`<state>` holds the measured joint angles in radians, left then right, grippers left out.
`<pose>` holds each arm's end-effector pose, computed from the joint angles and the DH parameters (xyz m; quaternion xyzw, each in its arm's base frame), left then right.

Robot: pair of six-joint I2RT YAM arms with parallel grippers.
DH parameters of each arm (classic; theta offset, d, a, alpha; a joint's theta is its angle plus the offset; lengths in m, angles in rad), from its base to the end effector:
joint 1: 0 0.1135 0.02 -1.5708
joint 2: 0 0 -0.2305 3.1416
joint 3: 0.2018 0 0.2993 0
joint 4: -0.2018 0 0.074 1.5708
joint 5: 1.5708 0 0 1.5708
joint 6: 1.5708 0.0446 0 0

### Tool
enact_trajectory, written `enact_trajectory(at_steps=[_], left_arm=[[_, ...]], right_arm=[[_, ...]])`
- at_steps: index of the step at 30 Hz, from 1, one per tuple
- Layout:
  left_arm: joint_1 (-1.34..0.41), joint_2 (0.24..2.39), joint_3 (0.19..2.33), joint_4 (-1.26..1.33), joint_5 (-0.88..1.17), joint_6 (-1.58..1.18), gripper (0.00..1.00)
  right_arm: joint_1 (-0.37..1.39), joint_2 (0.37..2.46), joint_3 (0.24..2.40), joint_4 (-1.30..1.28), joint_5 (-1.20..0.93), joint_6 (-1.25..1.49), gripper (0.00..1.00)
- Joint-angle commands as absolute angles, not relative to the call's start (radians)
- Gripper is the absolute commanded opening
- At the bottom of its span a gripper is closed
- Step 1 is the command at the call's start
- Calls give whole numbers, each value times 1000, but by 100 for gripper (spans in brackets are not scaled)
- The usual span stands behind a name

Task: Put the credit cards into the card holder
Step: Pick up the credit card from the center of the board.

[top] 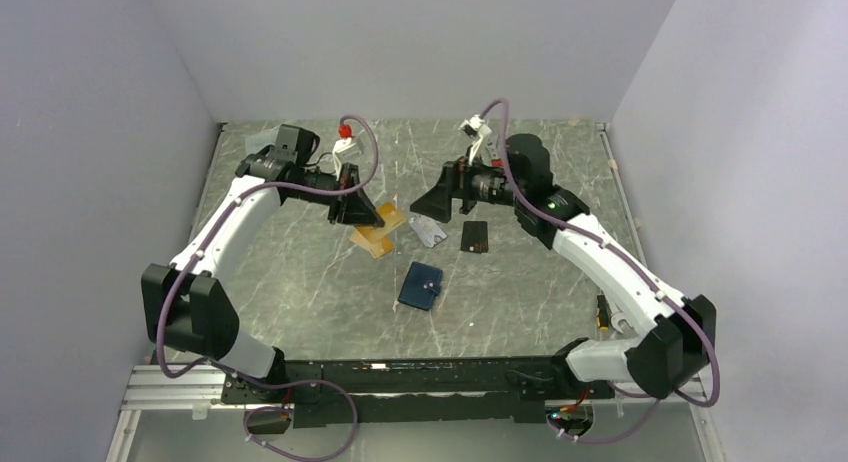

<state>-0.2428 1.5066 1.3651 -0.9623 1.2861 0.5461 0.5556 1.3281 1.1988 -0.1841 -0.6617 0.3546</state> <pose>0.3226 -0.1240 0.2843 0.4273 0.6654 -0.5487 0.2712 0.2973 0.2169 0.3253 -0.2668 0.7419 0.4805 0.3841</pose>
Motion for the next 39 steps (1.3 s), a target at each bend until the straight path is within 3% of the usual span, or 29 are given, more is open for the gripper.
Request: enact_trajectory(at_steps=[1,7,14,18,31,33,39], left_arm=[[-253,1399,1302,-381,1291,-35,0],[-259,1391,1268,-83,1308,-394,0],[-260,1377,1129,378,1325,-862,0],[-261,1407,1045,881,1296,-1258,0],[-261,1392,1047,846,1273,-1237,0],[-261,1394,1046,854,1271,-1244,0],[-261,1397,1032,893,1265,-1265,0]], right_arm=[[516,1266,1107,38,-588,532,100],[499,1267,1073,180,-696,616,99],[500,1225,976,519,-725,787,79],[502,1262,963,641,-712,872,71],[558,1326,1016,691,-680,900,55],[571,1335,1019,699,-668,899,47],[593,1377,1038,739,-687,935,13]])
